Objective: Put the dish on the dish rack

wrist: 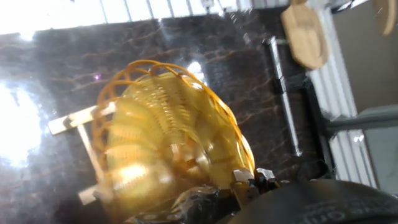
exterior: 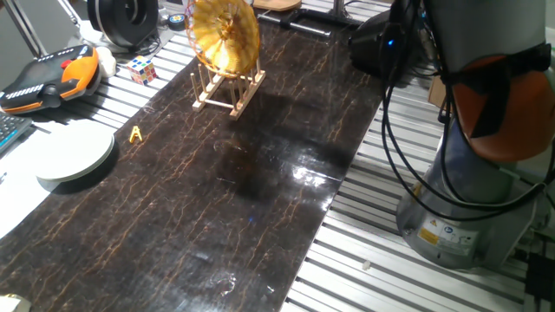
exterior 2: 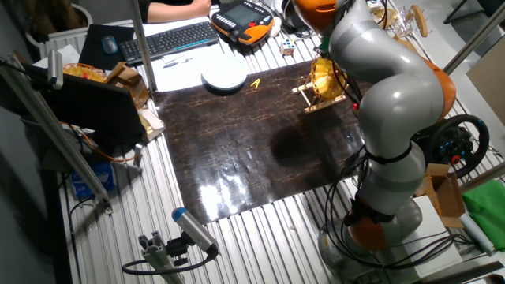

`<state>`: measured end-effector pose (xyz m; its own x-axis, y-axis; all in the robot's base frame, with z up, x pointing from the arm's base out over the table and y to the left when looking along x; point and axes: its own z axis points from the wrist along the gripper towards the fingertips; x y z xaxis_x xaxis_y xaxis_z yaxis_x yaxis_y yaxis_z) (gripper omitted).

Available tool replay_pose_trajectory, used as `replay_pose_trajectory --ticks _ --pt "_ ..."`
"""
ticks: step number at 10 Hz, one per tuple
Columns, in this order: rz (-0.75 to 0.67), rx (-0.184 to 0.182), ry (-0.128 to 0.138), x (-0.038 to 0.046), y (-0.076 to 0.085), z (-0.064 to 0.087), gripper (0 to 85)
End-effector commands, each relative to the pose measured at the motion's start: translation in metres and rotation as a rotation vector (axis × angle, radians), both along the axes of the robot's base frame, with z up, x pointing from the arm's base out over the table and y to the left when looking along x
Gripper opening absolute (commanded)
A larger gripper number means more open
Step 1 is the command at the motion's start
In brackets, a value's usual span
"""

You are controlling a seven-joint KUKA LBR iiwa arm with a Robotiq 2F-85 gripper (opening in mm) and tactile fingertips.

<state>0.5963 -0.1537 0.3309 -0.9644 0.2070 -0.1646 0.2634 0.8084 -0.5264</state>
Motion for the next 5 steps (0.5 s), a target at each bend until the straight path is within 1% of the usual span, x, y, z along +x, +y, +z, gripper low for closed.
replay_pose_trajectory --ticks 1,2,5 --pt "0.004 -0.004 -0.003 0.0013 -0.0004 -0.0018 2.0" --pt "0.005 -0.011 -0.005 0.0019 -0.0001 -0.0023 2.0" --pt "0.016 -0.061 -0.01 0.0013 -0.0024 -0.0026 2.0"
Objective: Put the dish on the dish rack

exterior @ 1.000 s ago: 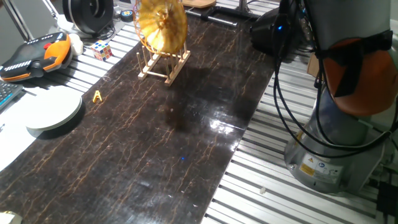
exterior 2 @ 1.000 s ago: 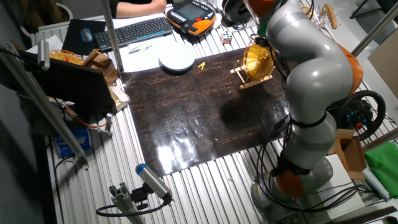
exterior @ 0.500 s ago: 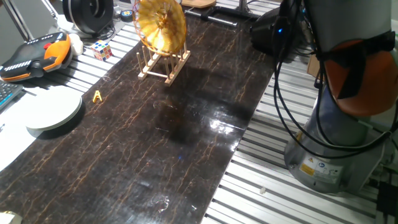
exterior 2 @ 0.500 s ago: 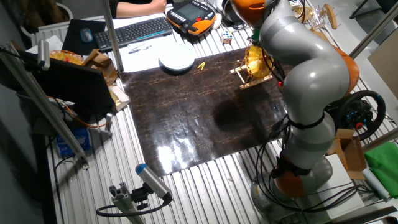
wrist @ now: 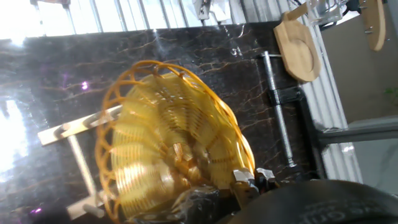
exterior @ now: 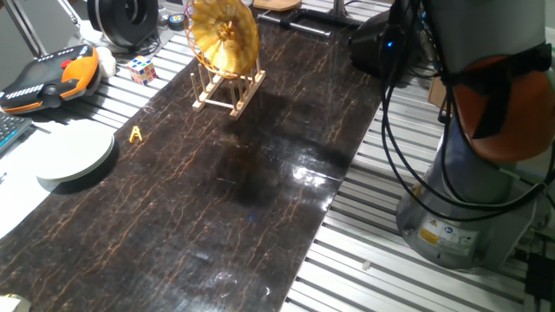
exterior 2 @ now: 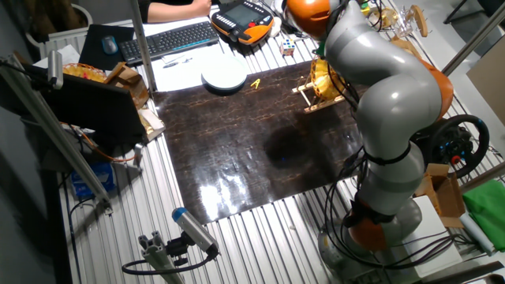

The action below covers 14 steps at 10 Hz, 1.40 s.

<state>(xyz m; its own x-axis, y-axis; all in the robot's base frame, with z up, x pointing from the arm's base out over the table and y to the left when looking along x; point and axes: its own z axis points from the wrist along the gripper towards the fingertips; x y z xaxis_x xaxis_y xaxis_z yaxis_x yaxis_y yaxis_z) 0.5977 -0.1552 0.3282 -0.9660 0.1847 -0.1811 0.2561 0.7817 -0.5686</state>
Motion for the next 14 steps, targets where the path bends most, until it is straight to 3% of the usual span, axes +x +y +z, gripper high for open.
replay_pose_trajectory --ticks 1,6,8,14 --pt "-0.008 0.024 0.001 0.0008 0.001 -0.001 2.0" --pt "-0.003 0.01 0.003 0.0041 0.002 -0.007 2.0" --pt "0.011 -0.029 0.002 0.0039 0.001 -0.007 2.0" --pt "0.007 -0.013 -0.003 0.0102 0.006 -0.017 2.0"
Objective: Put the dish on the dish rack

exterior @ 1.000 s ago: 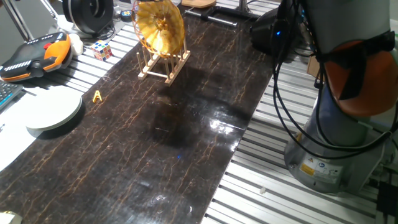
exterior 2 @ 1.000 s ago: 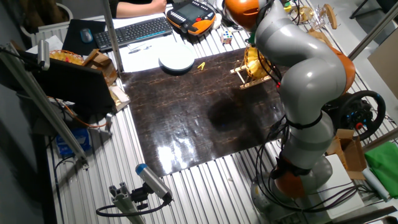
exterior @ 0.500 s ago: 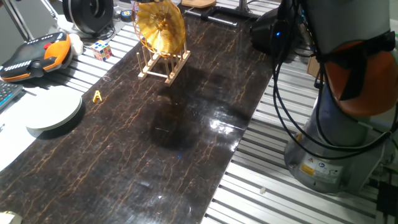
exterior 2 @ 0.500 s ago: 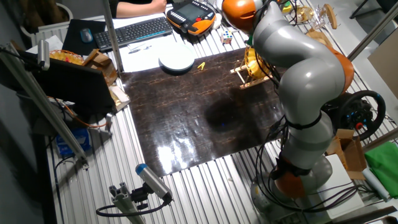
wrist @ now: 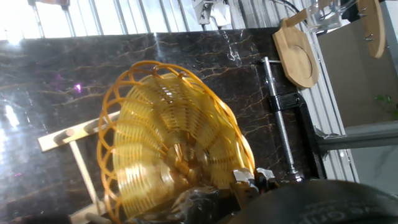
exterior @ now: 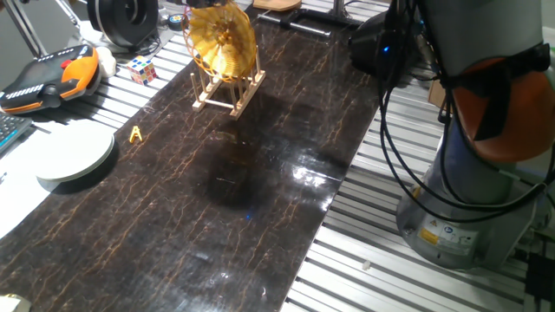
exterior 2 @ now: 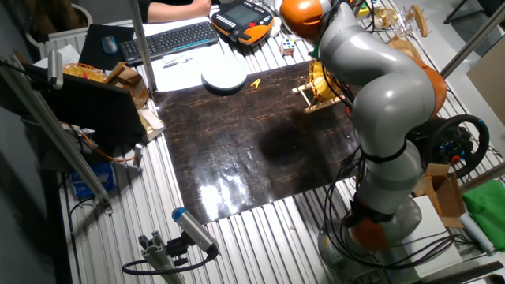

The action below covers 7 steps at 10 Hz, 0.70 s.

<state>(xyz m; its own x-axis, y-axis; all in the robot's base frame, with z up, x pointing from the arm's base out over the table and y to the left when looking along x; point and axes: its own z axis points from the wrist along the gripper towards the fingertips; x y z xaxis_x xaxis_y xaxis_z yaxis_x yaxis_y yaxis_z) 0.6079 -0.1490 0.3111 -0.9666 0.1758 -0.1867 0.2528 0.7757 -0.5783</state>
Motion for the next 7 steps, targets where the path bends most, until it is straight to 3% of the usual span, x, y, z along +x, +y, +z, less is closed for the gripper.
replay_pose_trajectory --ticks 1,7 --pt "-0.002 0.005 0.003 0.0013 0.002 -0.002 2.0" --pt "-0.003 0.017 0.004 0.0104 0.015 -0.013 2.0"
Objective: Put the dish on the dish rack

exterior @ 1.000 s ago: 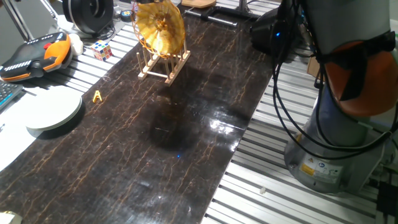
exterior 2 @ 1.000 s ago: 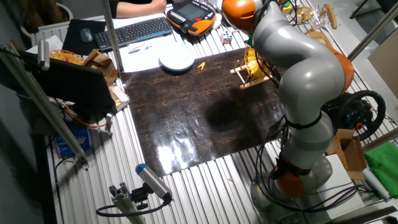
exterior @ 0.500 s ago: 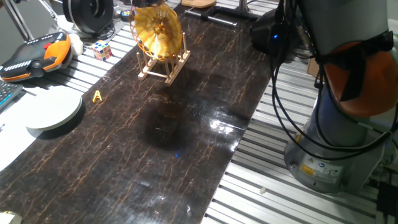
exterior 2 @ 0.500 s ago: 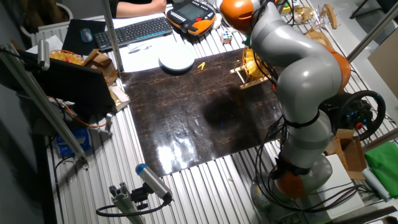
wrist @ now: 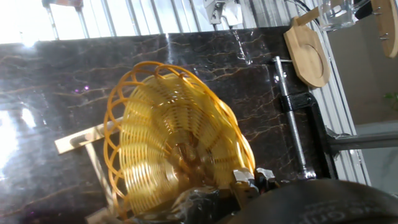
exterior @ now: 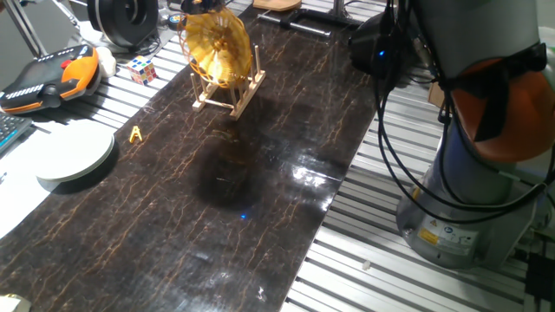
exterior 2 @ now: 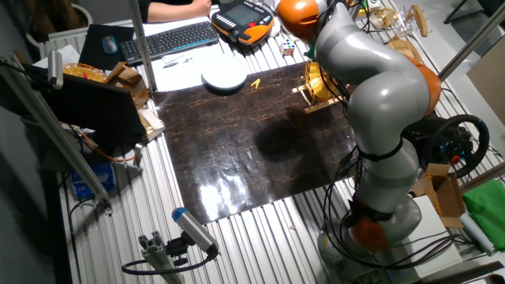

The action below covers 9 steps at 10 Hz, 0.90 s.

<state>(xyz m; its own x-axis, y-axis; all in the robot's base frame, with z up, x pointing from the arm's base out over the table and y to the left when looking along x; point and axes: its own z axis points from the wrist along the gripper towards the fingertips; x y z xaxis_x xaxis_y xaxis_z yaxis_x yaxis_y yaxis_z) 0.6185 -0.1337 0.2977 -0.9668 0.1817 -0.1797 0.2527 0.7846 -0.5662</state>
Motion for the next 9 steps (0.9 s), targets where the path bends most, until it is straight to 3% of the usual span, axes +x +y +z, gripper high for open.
replay_pose_trajectory --ticks 1,9 --pt "0.0 0.002 0.0 0.0011 0.002 -0.002 2.0" --pt "-0.007 0.043 -0.005 0.0038 0.012 -0.013 3.7"
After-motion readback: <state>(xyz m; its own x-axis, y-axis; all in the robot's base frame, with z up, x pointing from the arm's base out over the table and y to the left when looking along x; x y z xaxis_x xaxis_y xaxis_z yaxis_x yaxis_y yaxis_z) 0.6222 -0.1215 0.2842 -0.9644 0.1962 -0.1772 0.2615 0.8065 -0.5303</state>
